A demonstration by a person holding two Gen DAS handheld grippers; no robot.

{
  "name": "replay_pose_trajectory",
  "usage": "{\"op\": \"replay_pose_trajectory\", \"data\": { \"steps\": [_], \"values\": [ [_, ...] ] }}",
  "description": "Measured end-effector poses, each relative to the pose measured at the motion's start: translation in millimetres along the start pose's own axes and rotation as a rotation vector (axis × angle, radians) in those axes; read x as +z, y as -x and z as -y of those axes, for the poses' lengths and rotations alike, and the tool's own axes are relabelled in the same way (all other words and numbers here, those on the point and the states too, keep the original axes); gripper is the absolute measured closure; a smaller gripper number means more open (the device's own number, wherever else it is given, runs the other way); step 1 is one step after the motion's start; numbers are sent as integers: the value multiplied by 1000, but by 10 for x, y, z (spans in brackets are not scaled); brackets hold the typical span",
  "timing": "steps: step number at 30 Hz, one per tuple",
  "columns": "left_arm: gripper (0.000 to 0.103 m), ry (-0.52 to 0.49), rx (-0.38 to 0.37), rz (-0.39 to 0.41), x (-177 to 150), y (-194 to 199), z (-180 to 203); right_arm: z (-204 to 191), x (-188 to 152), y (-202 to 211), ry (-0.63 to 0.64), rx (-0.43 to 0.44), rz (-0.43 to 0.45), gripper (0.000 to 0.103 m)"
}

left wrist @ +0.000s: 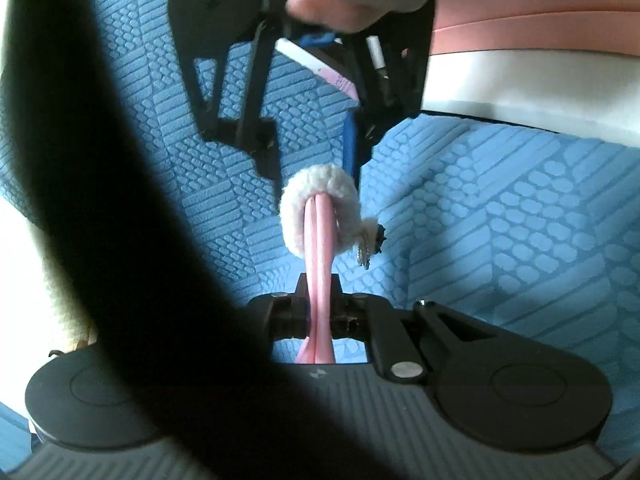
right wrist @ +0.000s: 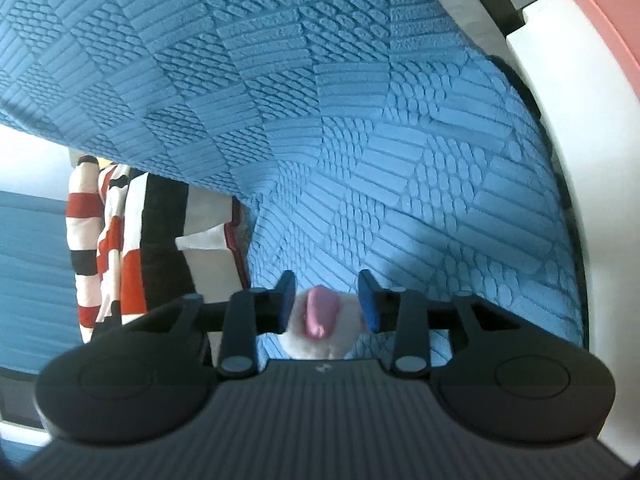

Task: Organize objects
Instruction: 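Slide the white ring down along the pink strip held by the left gripper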

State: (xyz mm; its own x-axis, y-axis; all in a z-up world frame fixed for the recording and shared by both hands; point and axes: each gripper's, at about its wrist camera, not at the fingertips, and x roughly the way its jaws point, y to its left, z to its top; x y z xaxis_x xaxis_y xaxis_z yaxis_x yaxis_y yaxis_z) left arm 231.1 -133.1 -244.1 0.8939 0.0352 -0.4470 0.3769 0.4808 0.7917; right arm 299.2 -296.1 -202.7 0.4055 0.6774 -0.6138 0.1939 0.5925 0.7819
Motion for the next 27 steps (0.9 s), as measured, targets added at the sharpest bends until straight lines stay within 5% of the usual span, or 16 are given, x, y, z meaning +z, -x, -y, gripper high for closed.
{"op": "replay_pose_trajectory", "data": {
  "steps": [6, 15, 27],
  "values": [
    [94, 16, 1, -17, 2, 0, -32, -58, -71, -44, 25, -6, -20, 84],
    [95, 41, -4, -33, -11, -63, -87, -126, -174, -171, 30, 27, -99, 82],
    [95, 75, -18, -32, -2, -137, -178, -90, -89, -184, -23, 23, -68, 81]
  ]
}}
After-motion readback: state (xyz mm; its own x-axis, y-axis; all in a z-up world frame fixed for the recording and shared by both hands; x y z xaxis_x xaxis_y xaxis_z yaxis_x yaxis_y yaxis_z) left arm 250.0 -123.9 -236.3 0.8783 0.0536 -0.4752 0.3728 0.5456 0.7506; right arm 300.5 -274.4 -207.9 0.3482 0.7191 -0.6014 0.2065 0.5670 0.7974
